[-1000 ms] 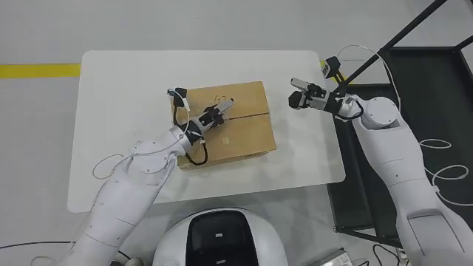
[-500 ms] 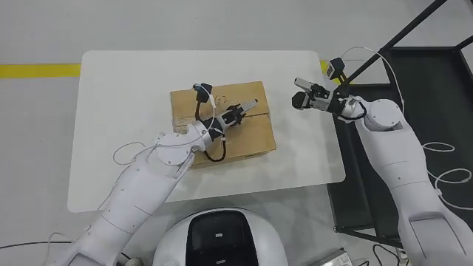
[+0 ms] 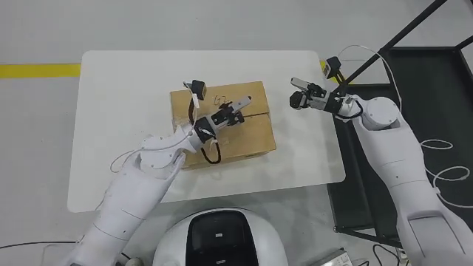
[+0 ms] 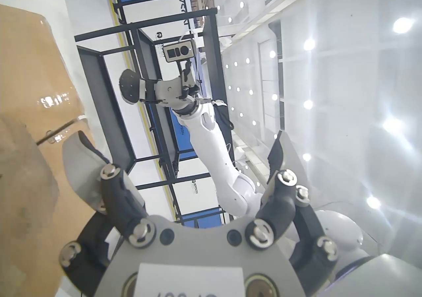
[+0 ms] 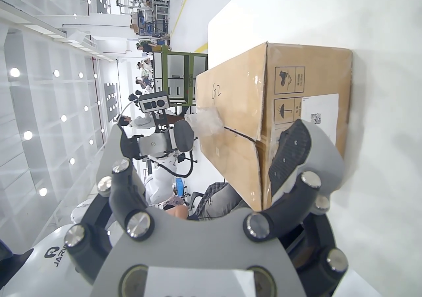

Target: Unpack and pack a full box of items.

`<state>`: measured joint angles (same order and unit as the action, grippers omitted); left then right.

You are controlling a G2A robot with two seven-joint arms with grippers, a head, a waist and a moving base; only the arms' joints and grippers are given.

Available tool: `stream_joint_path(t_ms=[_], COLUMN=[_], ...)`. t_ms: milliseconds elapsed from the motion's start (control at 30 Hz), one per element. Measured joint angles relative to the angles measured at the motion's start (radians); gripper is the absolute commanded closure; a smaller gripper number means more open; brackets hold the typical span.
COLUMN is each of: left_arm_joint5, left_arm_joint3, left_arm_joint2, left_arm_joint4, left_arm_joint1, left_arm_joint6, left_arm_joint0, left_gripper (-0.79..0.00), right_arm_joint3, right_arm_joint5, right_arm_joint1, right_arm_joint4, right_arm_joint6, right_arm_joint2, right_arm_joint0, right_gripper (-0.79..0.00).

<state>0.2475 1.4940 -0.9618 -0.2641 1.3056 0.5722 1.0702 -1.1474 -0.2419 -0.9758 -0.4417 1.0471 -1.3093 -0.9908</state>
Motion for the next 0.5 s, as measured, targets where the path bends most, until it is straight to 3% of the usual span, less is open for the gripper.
stream_joint_path(t_ms=[500], left_arm_joint5=[0.175], left_arm_joint3=[0.252], left_arm_joint2=[-0.294], left_arm_joint4=[-0.090], left_arm_joint1=[-0.058], left_arm_joint6=[0.026], left_arm_joint0=[0.272], left_gripper=[-0.785], right_arm_joint3=[-0.038], right_arm_joint5=[0.011], right_arm_joint1=[-0.004], right_arm_joint4=[0.034], right_arm_joint6=[0.002], right_arm_joint2=[0.020], right_arm_joint0=[0.008], right_gripper=[-0.785])
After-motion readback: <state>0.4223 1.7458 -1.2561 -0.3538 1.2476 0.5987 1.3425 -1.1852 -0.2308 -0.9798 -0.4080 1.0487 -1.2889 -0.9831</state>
